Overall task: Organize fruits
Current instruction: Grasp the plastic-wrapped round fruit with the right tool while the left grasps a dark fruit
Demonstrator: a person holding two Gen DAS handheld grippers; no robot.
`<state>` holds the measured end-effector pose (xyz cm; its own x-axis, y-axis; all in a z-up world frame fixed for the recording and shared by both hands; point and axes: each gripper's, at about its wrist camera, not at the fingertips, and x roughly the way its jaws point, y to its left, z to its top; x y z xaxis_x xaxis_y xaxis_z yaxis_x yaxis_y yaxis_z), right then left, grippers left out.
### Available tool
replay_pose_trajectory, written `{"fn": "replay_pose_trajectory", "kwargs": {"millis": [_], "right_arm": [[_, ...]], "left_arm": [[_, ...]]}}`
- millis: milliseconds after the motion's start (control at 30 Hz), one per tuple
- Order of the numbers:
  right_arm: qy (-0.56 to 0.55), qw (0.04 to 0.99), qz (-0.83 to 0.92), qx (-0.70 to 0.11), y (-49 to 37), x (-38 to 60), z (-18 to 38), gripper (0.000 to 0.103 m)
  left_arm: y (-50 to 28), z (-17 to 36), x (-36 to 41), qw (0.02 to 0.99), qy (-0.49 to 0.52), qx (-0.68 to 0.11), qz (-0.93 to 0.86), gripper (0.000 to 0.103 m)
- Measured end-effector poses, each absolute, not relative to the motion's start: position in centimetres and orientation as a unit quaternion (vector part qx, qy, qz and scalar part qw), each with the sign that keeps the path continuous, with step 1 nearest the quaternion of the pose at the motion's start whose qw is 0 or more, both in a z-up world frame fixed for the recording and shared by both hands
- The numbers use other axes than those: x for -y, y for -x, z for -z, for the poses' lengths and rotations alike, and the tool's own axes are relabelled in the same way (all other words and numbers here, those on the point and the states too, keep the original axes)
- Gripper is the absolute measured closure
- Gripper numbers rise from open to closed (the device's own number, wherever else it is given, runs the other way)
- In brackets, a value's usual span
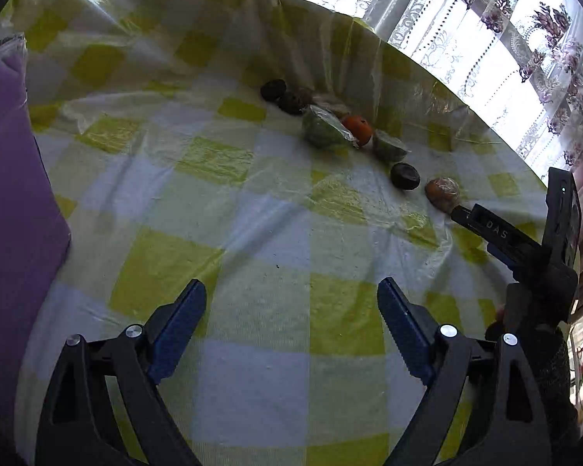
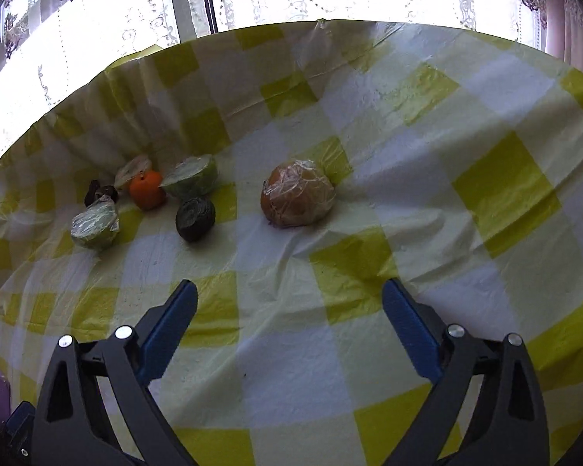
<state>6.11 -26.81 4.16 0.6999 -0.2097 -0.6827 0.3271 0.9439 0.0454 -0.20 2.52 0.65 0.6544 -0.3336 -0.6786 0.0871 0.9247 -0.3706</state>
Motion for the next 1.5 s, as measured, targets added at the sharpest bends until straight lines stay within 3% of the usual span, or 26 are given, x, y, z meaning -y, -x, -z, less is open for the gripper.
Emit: {"fn": "replay_pose_trajectory", "kwargs": {"millis": [200, 633, 700, 1267, 1500], "right_arm": [[-0.051, 0.909, 0.160, -0.382, -11.4, 28.1, -3.9, 0.028], [0.010, 0.885, 0.174, -0.432, -17.5, 27.8, -2.6, 0.028], [0.002, 0.888, 0.169, -0.429, -16.8, 27.8, -2.7, 0.040], [-0.142, 0.919, 0.083, -0.359, -1.0, 26.7, -3.6, 0.040], [-0.230, 0.918, 0.149, -0.287, 3.4, 29.7, -4.1, 0.040]], "left_arm": [[0.3, -0.7, -2.4, 0.896, 0.153, -0.397, 0.123, 0.017], [0.3, -0.7, -2.4, 0.897, 0.159, -0.393, 0.121, 0.017], [0.3, -0.6, -2.4, 0.898, 0.159, -0.393, 0.121, 0.017], [-0.1, -0.7, -2.4, 0.894, 0.152, -0.402, 0.126, 0.017], [-4.7, -1.5, 4.7, 0.902, 0.044, -0.399, 0.160, 0.017]]}}
